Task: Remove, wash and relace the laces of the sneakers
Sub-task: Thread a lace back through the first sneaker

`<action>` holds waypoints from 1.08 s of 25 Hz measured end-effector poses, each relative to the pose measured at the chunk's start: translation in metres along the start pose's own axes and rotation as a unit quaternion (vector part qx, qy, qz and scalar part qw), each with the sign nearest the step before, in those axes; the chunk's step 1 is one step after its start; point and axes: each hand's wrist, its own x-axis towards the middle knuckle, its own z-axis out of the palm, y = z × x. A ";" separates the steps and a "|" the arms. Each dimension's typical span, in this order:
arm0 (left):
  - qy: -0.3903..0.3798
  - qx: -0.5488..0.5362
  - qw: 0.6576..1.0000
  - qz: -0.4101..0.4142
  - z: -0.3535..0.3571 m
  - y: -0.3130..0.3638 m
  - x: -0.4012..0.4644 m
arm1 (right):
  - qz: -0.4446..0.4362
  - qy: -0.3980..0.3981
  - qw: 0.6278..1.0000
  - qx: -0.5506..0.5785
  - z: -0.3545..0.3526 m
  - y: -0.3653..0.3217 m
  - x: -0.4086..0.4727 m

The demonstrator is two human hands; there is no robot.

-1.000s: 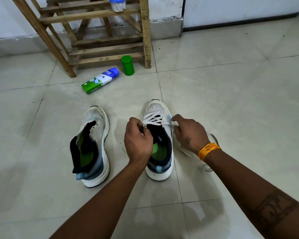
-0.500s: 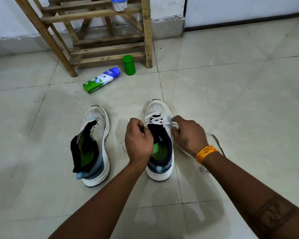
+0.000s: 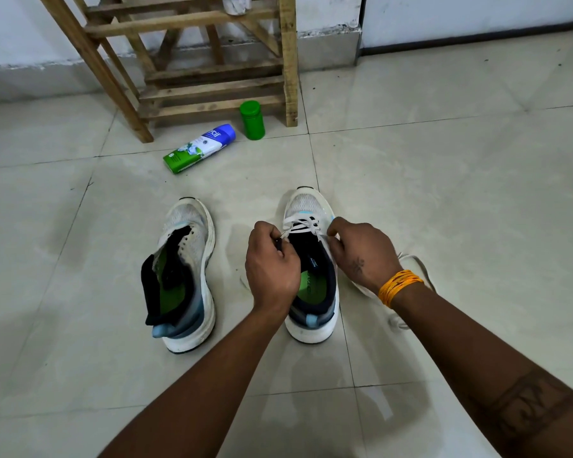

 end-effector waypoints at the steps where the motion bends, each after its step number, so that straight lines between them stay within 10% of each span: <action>1: 0.002 0.001 1.000 -0.002 0.000 0.000 0.000 | -0.007 -0.005 1.000 -0.011 0.001 -0.003 0.001; 6: 0.008 0.008 1.000 -0.017 0.000 0.000 -0.001 | 0.125 -0.083 0.980 -0.129 -0.005 0.025 -0.010; 19: 0.006 0.001 0.999 -0.050 0.001 0.002 -0.001 | 0.026 0.050 0.996 -0.065 0.001 -0.006 -0.005; 27: -0.017 0.038 0.995 0.096 -0.009 0.009 0.000 | 0.110 0.061 0.963 0.238 -0.024 -0.002 -0.010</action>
